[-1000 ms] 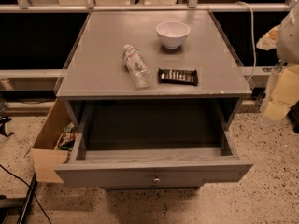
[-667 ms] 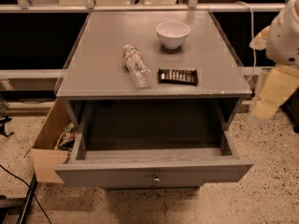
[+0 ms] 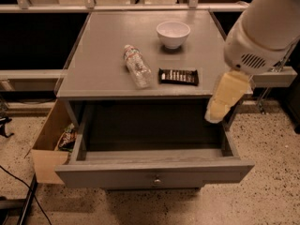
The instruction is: Place water bottle into top drawer
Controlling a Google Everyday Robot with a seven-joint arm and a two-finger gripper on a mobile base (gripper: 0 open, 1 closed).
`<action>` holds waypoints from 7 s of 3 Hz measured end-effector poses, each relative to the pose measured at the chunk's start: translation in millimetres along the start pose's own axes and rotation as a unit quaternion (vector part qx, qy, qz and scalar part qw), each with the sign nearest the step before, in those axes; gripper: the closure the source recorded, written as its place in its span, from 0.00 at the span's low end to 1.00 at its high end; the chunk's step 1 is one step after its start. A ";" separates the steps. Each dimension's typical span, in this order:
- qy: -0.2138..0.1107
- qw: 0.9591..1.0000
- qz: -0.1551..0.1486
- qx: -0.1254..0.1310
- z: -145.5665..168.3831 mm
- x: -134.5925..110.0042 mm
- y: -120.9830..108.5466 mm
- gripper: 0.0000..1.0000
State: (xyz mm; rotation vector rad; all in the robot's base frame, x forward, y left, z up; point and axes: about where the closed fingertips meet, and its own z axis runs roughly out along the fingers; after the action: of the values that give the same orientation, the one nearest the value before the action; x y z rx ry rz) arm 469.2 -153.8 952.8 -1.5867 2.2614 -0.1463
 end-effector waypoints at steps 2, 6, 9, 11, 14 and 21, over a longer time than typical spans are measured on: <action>-0.001 1.000 0.028 0.005 -0.8 0.1 -0.3 0.00; -0.079 0.982 0.165 0.041 82.2 -126.4 -73.0 0.00; -0.080 0.976 0.198 0.031 88.1 -126.0 -74.5 0.00; -0.110 0.967 0.227 0.021 110.2 -154.4 -74.8 0.00; -0.204 0.955 0.209 0.053 139.0 -214.3 -75.2 0.00; -0.106 0.951 0.288 0.040 222.3 -222.7 -104.4 0.00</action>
Offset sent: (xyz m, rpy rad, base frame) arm -0.0028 -0.0066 -0.0018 0.0388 0.0099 -0.1051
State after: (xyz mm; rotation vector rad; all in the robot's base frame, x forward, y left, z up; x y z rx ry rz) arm 707.0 42.7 831.6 -0.8029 2.3989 0.0846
